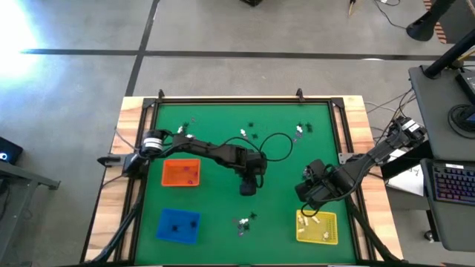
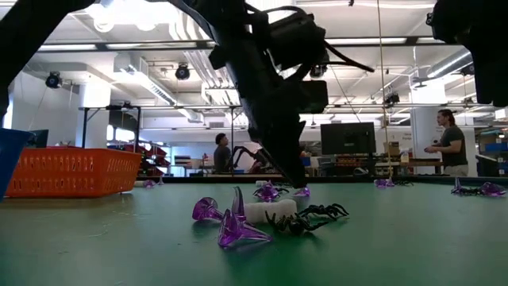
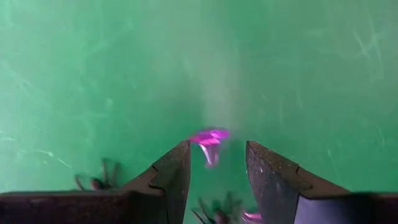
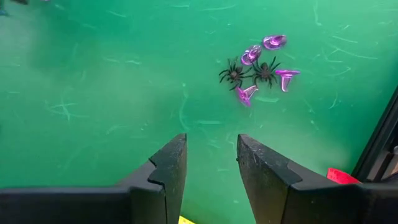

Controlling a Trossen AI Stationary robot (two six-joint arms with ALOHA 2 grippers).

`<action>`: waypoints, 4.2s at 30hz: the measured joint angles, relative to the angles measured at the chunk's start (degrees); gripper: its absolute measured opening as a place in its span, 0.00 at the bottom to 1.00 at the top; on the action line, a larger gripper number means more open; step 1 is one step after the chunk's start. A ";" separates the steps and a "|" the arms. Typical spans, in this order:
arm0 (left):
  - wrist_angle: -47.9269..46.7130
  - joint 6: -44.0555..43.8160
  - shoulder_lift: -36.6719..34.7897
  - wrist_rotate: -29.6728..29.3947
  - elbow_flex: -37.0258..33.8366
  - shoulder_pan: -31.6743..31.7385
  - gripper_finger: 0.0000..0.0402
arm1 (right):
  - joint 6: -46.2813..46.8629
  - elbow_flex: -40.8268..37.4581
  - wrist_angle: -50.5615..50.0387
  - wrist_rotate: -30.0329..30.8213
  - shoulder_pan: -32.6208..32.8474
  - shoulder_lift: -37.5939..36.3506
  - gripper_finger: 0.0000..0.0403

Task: Sort Halloween decoration
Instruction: Put the violet witch hat toy into the orange bin

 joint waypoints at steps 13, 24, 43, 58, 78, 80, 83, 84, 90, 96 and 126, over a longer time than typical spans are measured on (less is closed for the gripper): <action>2.19 -1.37 2.50 0.26 0.13 1.10 0.29 | 1.33 0.63 0.16 0.02 0.02 0.00 0.33; 2.24 0.19 2.61 0.70 0.13 1.23 0.09 | 1.25 0.63 0.05 0.44 0.02 0.01 0.33; -6.49 7.42 0.21 9.15 3.39 2.35 0.00 | 0.64 0.47 -0.32 1.84 0.02 0.02 0.33; -17.20 12.77 -0.02 9.05 8.43 2.63 0.00 | 0.76 0.44 -0.31 2.01 0.02 0.02 0.33; -38.24 16.84 -11.30 10.58 8.22 2.70 0.00 | 0.84 0.04 -0.35 3.19 0.02 0.04 0.33; -40.46 16.84 -13.01 10.54 8.17 2.70 0.00 | 0.86 0.04 -0.34 3.50 0.02 0.04 0.33; -42.93 16.73 -16.36 10.54 7.66 2.70 0.00 | 0.90 0.04 -0.34 3.52 0.02 0.04 0.33; -43.47 16.42 -17.50 10.54 7.11 2.70 0.00 | 0.89 0.04 -0.33 3.52 0.02 0.04 0.33; -43.68 13.37 -26.40 10.49 -2.06 2.70 0.00 | 0.90 0.04 -0.33 3.50 0.02 0.04 0.33; -38.11 6.24 -35.80 10.43 -16.18 2.70 0.00 | 1.46 0.04 -0.32 3.52 0.02 0.04 0.33; -16.54 -11.80 -55.12 0.04 -52.98 2.70 0.00 | 2.72 0.04 0.17 3.52 -0.01 0.04 0.33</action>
